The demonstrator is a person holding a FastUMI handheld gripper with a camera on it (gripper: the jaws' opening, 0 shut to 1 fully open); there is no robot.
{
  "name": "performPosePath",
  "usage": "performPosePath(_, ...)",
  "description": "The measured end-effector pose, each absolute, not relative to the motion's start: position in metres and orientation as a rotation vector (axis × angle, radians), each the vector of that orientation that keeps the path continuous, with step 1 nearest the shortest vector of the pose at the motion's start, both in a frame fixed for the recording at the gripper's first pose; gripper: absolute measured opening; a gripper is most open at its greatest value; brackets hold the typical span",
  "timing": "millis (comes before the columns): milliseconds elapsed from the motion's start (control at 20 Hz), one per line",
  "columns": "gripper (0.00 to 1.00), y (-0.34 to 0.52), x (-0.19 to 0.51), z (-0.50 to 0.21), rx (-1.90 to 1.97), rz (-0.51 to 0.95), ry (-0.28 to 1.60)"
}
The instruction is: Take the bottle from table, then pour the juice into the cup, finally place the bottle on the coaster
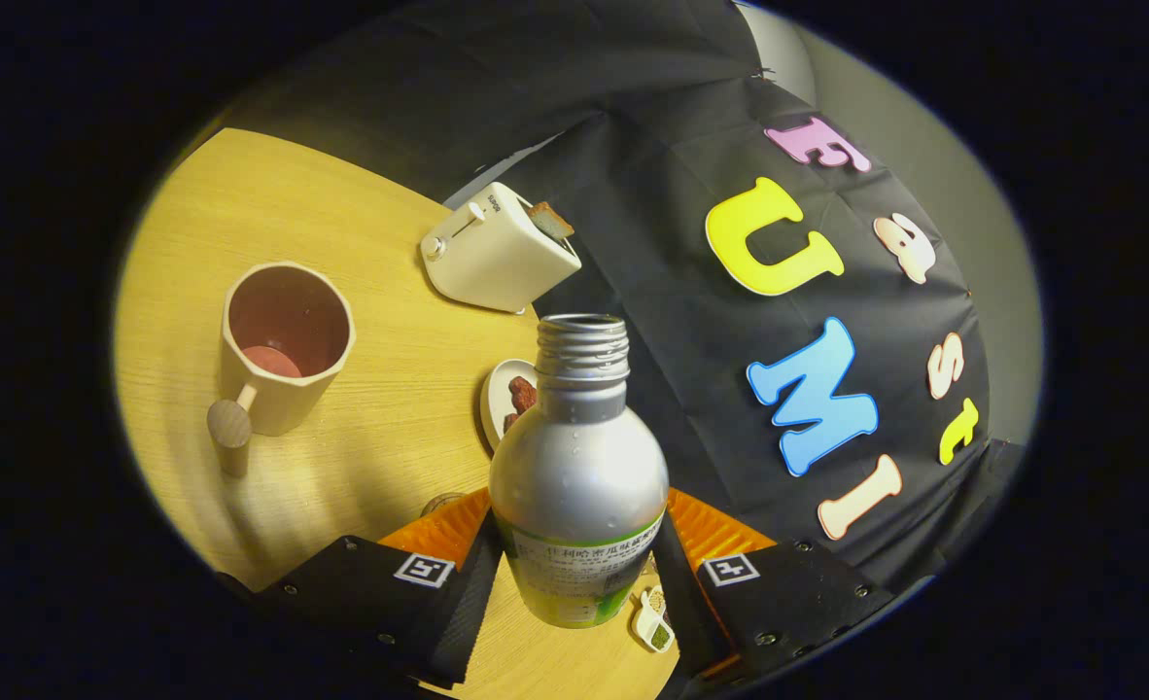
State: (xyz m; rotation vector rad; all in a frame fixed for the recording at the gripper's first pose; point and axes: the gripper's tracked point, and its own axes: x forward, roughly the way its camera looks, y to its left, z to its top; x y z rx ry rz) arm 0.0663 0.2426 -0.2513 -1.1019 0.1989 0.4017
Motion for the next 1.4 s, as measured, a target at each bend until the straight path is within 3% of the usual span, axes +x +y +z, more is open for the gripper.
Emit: performPosePath(1400,0.77,0.290,0.080,-0.262,-1.624,0.583,0.061)
